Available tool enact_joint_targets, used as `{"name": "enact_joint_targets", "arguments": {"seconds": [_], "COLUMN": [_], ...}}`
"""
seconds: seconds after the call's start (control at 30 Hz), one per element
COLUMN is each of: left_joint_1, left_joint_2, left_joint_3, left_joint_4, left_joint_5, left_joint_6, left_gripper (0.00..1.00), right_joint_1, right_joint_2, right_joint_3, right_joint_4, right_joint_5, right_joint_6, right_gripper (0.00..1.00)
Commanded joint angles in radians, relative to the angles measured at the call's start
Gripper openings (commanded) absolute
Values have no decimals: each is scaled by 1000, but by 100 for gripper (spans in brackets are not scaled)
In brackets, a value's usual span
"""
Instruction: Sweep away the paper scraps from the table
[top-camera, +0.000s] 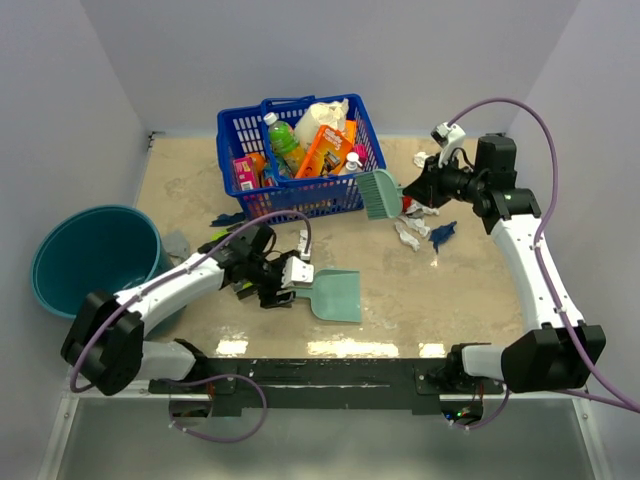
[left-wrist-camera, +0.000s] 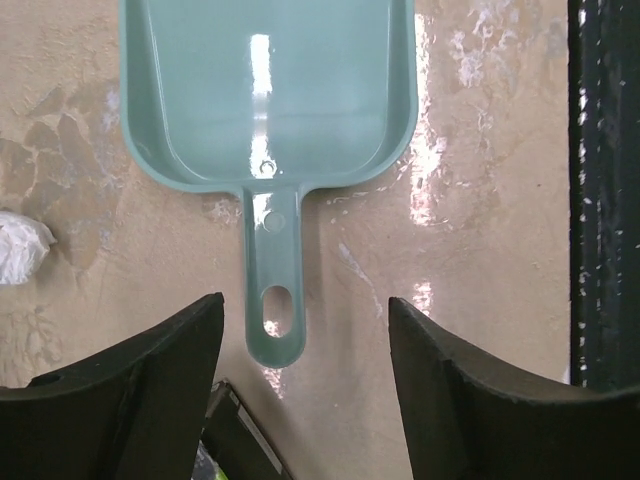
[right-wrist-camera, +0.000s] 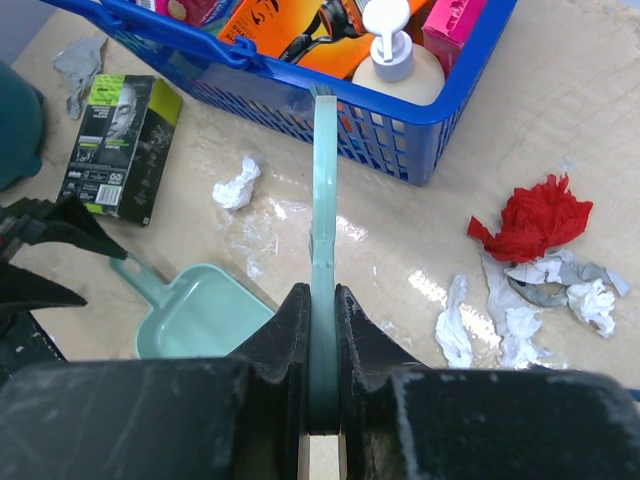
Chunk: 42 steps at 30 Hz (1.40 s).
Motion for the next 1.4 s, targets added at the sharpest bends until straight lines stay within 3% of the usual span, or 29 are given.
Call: {"name": "enact_joint_targets", "arguments": {"seconds": [0.0,0.3,0.57,0.83,1.17,1.3,1.37], "left_joint_1": [45,82,80,76,54,48,48], "left_joint_2": [68,138,174,195,151,149,142], "left_joint_3": [21,13,-11,-10,-90,-99,-99], "left_joint_4": [70,48,85,117,212,232,249], "left_joint_5": [83,131,151,145,182,163,151], "left_joint_6": [147,270,275,217,80,46,26], "left_gripper": [71,68,60,43,43,36,37], "right_joint_1": [-4,-4,-7,-10,-15,-15,-15], "right_joint_2": [-33,-47,-44,-39,-36,-32,-32], "right_joint_3": [19,16,13,21,2,5,4], "right_joint_4": [27,19,25,22,37,39,36], "right_joint_5": [-51,-49,-39,-32,-34,-34,-29], "right_joint_6": [-11,-14,3,-3,3,4,3], "right_gripper": [0,0,0,0,0,0,0]}}
